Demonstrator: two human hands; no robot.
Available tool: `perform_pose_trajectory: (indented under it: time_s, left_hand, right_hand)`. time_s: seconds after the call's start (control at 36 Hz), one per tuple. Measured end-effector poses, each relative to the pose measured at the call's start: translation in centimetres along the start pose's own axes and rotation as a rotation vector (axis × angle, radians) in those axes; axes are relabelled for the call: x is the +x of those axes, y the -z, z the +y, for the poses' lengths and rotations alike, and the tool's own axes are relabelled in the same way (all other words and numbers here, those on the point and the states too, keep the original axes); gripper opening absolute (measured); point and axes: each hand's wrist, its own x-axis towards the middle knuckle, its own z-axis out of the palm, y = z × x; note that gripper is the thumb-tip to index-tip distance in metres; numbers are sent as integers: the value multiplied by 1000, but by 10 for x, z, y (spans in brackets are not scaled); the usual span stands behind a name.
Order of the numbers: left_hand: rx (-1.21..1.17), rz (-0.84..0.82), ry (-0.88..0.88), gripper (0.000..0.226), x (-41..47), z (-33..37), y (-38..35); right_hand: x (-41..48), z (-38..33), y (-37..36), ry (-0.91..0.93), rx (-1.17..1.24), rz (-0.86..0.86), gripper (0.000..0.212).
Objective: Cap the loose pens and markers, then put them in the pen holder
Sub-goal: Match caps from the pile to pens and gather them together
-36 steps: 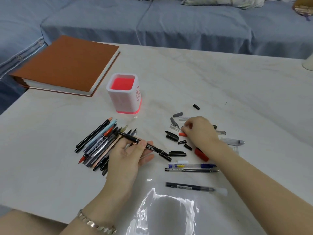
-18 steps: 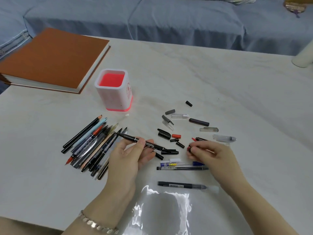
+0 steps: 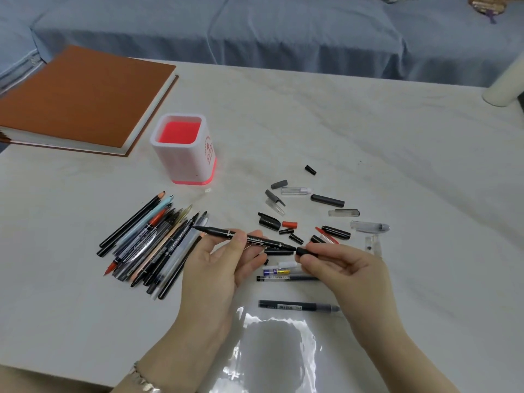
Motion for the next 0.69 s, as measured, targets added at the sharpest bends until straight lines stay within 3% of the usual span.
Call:
perform_pose_trajectory:
  time_s: [0.22, 0.47, 0.61, 0.69]
  left_hand:
    - [8, -1, -18, 8, -4, 4, 2]
    - [6, -55, -24, 6, -15, -1, -4]
    - [16, -96, -56, 8, -19, -1, -3]
    - [8, -101, -77, 11, -21, -3, -5]
  right_hand:
    - [0, -1, 4, 80, -88, 7, 15]
    - [0, -1, -1, 180, -155, -46, 29]
    - [-1, 0, 5, 353, -407, -101, 39]
    - [0, 3, 7, 431, -517, -125, 30]
